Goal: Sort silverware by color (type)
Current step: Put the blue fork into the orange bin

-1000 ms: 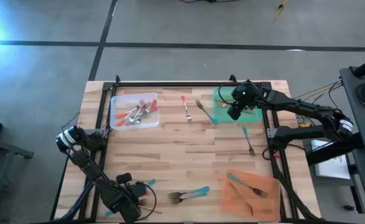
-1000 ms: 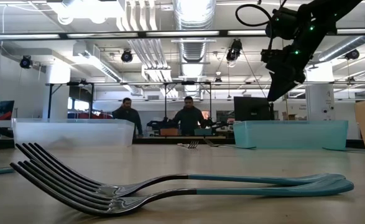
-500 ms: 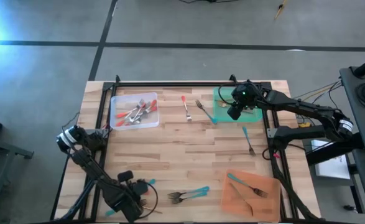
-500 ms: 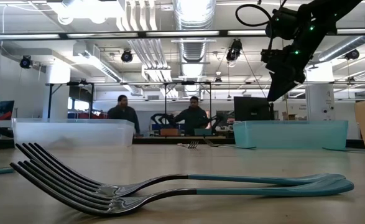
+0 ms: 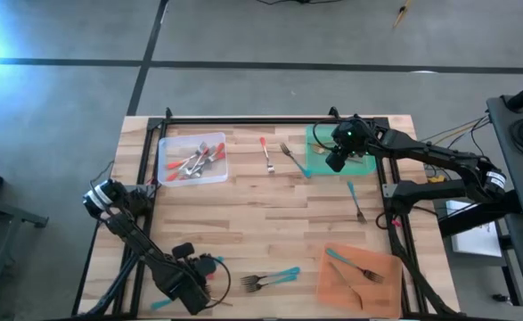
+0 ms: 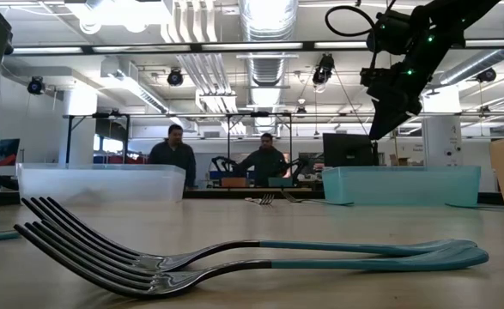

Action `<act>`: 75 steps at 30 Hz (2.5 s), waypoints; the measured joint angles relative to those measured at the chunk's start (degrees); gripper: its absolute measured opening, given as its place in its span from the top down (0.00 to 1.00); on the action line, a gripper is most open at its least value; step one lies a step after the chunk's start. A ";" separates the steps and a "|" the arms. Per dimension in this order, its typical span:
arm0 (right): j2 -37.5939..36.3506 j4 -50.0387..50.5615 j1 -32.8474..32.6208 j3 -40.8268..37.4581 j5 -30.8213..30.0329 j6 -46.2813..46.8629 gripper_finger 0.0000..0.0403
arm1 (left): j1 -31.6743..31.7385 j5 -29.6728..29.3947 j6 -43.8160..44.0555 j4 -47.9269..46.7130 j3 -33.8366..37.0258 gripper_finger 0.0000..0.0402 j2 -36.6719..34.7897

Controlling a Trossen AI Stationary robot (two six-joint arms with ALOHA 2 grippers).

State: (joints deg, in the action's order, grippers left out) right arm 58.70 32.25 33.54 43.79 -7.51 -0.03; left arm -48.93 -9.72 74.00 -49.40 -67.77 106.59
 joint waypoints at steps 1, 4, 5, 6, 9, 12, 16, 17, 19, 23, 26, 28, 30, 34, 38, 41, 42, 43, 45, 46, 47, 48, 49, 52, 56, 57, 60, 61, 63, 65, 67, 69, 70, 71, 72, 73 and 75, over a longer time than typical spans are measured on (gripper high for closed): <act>0.02 0.00 -0.02 0.00 0.00 0.00 0.62 | 0.00 0.00 -0.27 0.24 0.00 0.80 0.00; 0.00 -0.01 -0.01 0.01 0.00 0.00 0.62 | 0.01 0.00 -1.22 0.51 0.02 0.78 0.00; 0.00 0.00 -0.01 0.00 0.00 0.00 0.62 | 0.05 -0.03 -1.41 0.54 0.04 0.78 0.08; 0.01 -0.01 -0.01 0.00 0.00 0.00 0.62 | 0.12 -0.14 -1.45 0.54 0.08 0.78 0.20; 0.02 0.00 -0.02 0.00 0.00 0.00 0.62 | 0.46 -0.24 -1.45 0.56 0.48 0.79 0.83; 0.01 -0.02 -0.02 0.00 0.00 0.00 0.62 | 0.75 -0.29 -1.44 0.93 0.71 0.81 1.82; 0.00 -0.02 0.00 0.00 0.00 0.00 0.62 | 1.12 -0.19 -1.51 1.12 0.61 0.83 2.96; 0.01 0.00 0.00 0.00 0.00 0.00 0.62 | 1.20 -0.07 -1.51 1.02 0.55 0.84 3.13; 0.00 0.00 0.00 0.00 0.00 0.00 0.62 | 1.61 0.27 -1.33 1.20 0.57 0.87 3.26; 0.01 -0.02 0.00 0.00 0.00 0.00 0.62 | 2.71 1.25 0.20 1.31 0.57 0.97 3.09; 0.02 -0.01 0.00 0.00 0.00 0.00 0.62 | 3.26 1.46 0.43 0.89 0.53 0.98 2.97; 0.00 -0.02 0.00 0.00 0.00 0.00 0.62 | 3.55 1.44 0.21 0.09 0.41 0.99 2.97; 0.02 -0.02 -0.02 0.00 0.00 0.00 0.62 | 3.97 0.56 0.16 -2.10 0.38 0.99 2.88; 0.00 -0.02 0.00 0.00 0.00 0.00 0.62 | 5.38 -1.20 0.12 -7.32 1.15 1.00 1.80; 0.00 -0.02 -0.02 0.00 0.00 0.00 0.62 | 6.73 -0.45 0.15 -6.78 0.19 1.00 -0.67; 0.00 -0.02 -0.01 0.00 0.00 0.00 0.62 | 8.08 0.39 -1.59 -7.08 -1.13 1.00 -2.37; 0.00 -0.02 0.00 0.00 0.00 0.00 0.62 | 8.58 0.21 -2.40 -7.18 -1.99 1.00 -3.13; 0.00 -0.02 0.00 0.00 0.00 0.00 0.62 | 9.04 -0.47 -3.37 -7.43 -2.98 1.00 -3.91; 0.00 0.00 -0.01 0.00 -0.01 0.00 0.62 | 9.92 -3.64 -5.60 -7.90 -5.06 1.00 -5.10; 0.00 -0.02 -0.01 0.00 0.01 0.00 0.62 | 10.33 -6.16 -6.98 -7.84 -6.10 1.00 -5.44; 0.02 -0.02 0.00 0.00 0.00 0.00 0.62 | 10.75 -8.97 -8.27 -7.81 -7.35 1.00 -5.75; 0.01 -0.02 -0.01 0.00 0.01 0.00 0.62 | 11.15 -12.12 -9.92 -7.55 -8.65 1.00 -6.14; 0.00 -0.02 0.00 0.00 0.00 0.00 0.62 | 11.60 -15.46 -11.84 -7.53 -10.11 1.00 -6.34; 0.00 -0.02 0.00 0.00 0.00 0.00 0.62 | 12.63 -25.46 -17.66 -6.74 -14.51 1.00 -6.24; 0.00 -0.10 -0.02 0.00 0.00 0.02 0.62 | 13.09 -38.19 -24.55 -3.78 -19.00 1.00 -5.09; 0.00 -0.48 0.00 0.00 0.00 0.00 0.62 | 13.20 -41.20 -25.83 -3.12 -19.71 1.00 -4.83; 0.01 -3.05 -0.02 0.00 0.08 2.22 0.62 | 13.24 -50.69 -27.11 -0.74 -20.36 1.00 -4.42; 0.01 -3.93 -0.02 0.00 0.14 4.30 0.62 | 13.33 -53.60 -27.02 0.28 -19.96 1.00 -4.42; 0.02 -6.81 -0.01 0.00 0.22 7.90 0.62 | 13.41 -57.95 -25.61 1.24 -19.05 1.00 -4.42; 0.00 -9.41 0.00 0.00 0.22 9.74 0.62 | 13.47 -60.54 -22.40 1.37 -17.71 1.00 -4.42; 0.00 -9.96 -0.02 0.00 0.23 11.75 0.62 | 13.57 -62.80 -18.15 3.00 -15.13 1.00 -4.42; 0.03 -10.81 -0.02 -0.02 0.19 14.25 0.62 | 13.55 -64.36 -13.87 5.22 -11.88 1.00 -4.41; 0.25 -11.91 -0.02 -0.02 0.12 15.42 0.62 | 13.55 -64.50 -12.38 7.09 -10.04 1.00 -4.39; 0.33 -12.44 -0.02 0.03 0.19 16.84 0.62 | 13.55 -64.59 -11.55 9.61 -8.03 1.00 -4.39; 0.35 -12.30 -0.02 0.04 0.38 18.47 0.62 | 13.55 -64.61 -11.21 12.76 -6.09 1.00 -4.39; 0.35 -12.07 -0.01 0.02 0.47 18.85 0.62 | 13.57 -64.59 -11.18 15.77 -4.32 1.00 -4.39; 0.35 -12.37 -0.02 0.02 0.46 18.95 0.62 | 13.73 -64.53 -14.00 22.53 -1.24 1.00 -4.39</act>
State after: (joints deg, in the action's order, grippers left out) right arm 59.05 19.88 33.52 43.81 -7.05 18.92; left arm -35.19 -74.25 60.00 -26.87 -69.01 102.19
